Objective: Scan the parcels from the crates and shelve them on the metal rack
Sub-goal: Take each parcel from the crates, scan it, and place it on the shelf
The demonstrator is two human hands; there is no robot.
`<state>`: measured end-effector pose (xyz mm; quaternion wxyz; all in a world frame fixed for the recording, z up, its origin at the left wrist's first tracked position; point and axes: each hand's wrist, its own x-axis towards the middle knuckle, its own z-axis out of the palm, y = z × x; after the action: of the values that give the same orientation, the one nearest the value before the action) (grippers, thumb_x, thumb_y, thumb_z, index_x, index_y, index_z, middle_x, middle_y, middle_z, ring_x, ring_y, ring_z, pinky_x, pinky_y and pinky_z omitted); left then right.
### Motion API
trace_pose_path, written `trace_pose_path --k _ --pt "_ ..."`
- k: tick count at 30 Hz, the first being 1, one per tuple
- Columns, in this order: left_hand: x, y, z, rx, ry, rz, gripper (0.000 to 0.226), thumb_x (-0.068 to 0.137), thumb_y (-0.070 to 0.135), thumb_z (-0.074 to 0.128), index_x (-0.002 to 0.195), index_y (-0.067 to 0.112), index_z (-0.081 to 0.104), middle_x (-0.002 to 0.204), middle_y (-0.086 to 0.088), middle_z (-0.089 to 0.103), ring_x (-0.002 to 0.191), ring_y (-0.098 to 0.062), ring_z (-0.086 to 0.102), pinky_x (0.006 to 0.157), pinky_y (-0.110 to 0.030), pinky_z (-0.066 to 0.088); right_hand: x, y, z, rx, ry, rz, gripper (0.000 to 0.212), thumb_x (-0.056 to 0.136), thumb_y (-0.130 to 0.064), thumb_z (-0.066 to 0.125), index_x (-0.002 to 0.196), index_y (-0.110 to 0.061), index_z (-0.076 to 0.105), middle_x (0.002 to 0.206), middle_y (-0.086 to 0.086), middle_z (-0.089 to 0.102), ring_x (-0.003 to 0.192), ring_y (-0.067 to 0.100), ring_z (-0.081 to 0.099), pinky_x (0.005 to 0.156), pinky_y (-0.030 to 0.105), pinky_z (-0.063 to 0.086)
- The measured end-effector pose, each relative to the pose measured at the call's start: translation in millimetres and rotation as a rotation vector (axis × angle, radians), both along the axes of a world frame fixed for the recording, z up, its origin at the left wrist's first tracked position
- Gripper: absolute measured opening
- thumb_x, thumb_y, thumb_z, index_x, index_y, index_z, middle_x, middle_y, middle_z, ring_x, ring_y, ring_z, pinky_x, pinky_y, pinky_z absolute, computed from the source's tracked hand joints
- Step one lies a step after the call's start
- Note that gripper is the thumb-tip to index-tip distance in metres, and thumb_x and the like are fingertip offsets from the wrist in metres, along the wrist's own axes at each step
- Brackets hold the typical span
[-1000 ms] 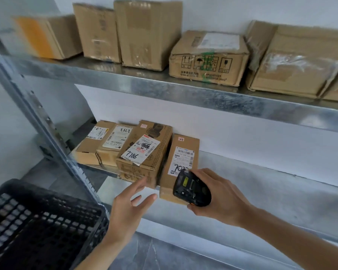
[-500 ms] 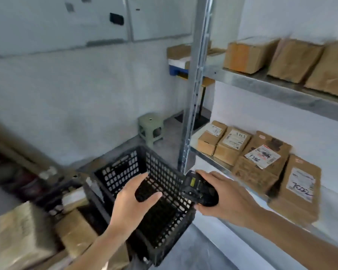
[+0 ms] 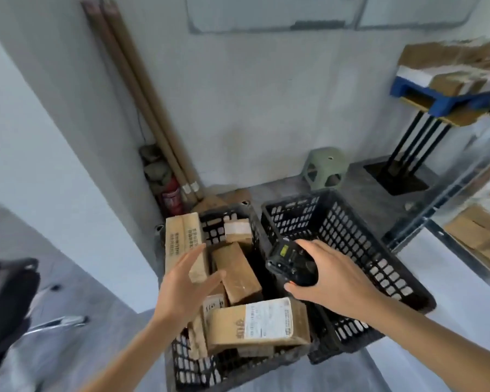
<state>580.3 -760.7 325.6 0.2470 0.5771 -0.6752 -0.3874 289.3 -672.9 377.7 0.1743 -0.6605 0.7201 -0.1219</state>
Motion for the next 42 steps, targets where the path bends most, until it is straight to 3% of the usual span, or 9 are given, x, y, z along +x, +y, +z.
trace_pose_path --k 6,15,20,24,28,32,35,40,42 --pt "25.9 12.3 -57.8 0.074 -0.005 0.075 0.071 0.086 0.044 0.076 0.149 0.028 0.048 0.145 0.007 0.057 0.132 -0.014 0.053 0.109 -0.043 0.047 16.8 -14.7 -33.7 0.083 0.03 0.048 0.086 0.075 -0.068 0.073 0.147 -0.034 0.041 0.123 -0.023 0.051 0.103 0.002 0.055 0.083 0.023 0.052" --pt "19.3 42.4 -133.6 0.224 -0.043 0.061 0.062 0.089 0.048 0.07 0.146 0.03 0.053 0.14 0.01 0.062 0.123 -0.011 0.058 0.1 -0.038 0.054 8.0 7.3 -80.2 0.174 0.056 0.038 0.087 0.071 -0.071 0.073 0.145 -0.038 0.043 0.126 -0.025 0.052 0.107 0.003 0.058 0.083 0.028 0.055" --pt "10.4 63.7 -165.6 0.275 -0.051 0.051 0.06 0.091 0.043 0.07 0.146 0.024 0.054 0.126 0.013 0.067 0.107 -0.004 0.063 0.087 -0.025 0.057 -0.2 23.3 -95.8 0.186 0.054 0.032 0.089 0.071 -0.071 0.073 0.147 -0.036 0.044 0.125 -0.026 0.053 0.107 -0.001 0.056 0.078 0.016 0.046" --pt "2.3 83.5 -175.4 0.333 -0.033 0.091 0.061 0.089 0.043 0.073 0.141 0.019 0.055 0.111 0.009 0.068 0.098 -0.005 0.066 0.083 -0.026 0.058 -4.2 28.4 -99.1 0.17 0.014 0.016 0.087 0.071 -0.069 0.077 0.146 -0.036 0.047 0.122 -0.029 0.054 0.106 -0.005 0.054 0.08 0.012 0.042" --pt "-5.8 90.5 -175.8 0.357 0.018 0.16 0.076 0.086 0.049 0.074 0.15 0.021 0.044 0.126 0.006 0.066 0.106 -0.011 0.068 0.088 -0.039 0.061 -9.5 28.2 -100.4 0.197 -0.028 0.044 0.086 0.07 -0.068 0.079 0.144 -0.038 0.048 0.124 -0.029 0.057 0.109 -0.005 0.055 0.082 0.012 0.046" --pt "-12.7 84.2 -175.0 0.399 0.004 0.188 0.08 0.087 0.048 0.073 0.153 0.02 0.038 0.136 0.001 0.061 0.105 -0.009 0.064 0.087 -0.03 0.059 -13.8 28.7 -103.1 0.191 -0.055 0.086 0.093 0.067 -0.073 0.077 0.148 -0.038 0.045 0.131 -0.029 0.057 0.116 -0.007 0.055 0.091 0.017 0.048" --pt "-14.9 80.9 -180.2 0.423 -0.005 0.201 0.078 0.089 0.048 0.072 0.152 0.016 0.04 0.14 0.0 0.057 0.111 -0.013 0.061 0.096 -0.038 0.057 -14.0 29.2 -103.8 0.181 -0.092 0.096 0.087 0.067 -0.068 0.081 0.143 -0.04 0.049 0.125 -0.032 0.058 0.115 -0.009 0.055 0.09 0.016 0.048" --pt "-20.5 80.7 -185.3 0.434 0.005 0.239 0.07 0.091 0.045 0.071 0.147 0.013 0.046 0.122 0.006 0.056 0.107 -0.013 0.056 0.078 -0.019 0.05 -16.5 34.5 -108.5 0.176 -0.078 0.124 0.088 0.065 -0.062 0.087 0.141 -0.042 0.049 0.121 -0.031 0.06 0.112 -0.011 0.055 0.082 0.005 0.044" --pt "-20.4 80.0 -186.2 0.427 0.003 0.248 0.074 0.089 0.046 0.073 0.148 0.012 0.046 0.125 0.004 0.058 0.108 -0.014 0.058 0.082 -0.023 0.052 -18.1 35.2 -110.3 0.179 -0.071 0.124 0.09 0.062 -0.059 0.089 0.141 -0.043 0.047 0.117 -0.033 0.06 0.109 -0.012 0.054 0.08 0.003 0.043"
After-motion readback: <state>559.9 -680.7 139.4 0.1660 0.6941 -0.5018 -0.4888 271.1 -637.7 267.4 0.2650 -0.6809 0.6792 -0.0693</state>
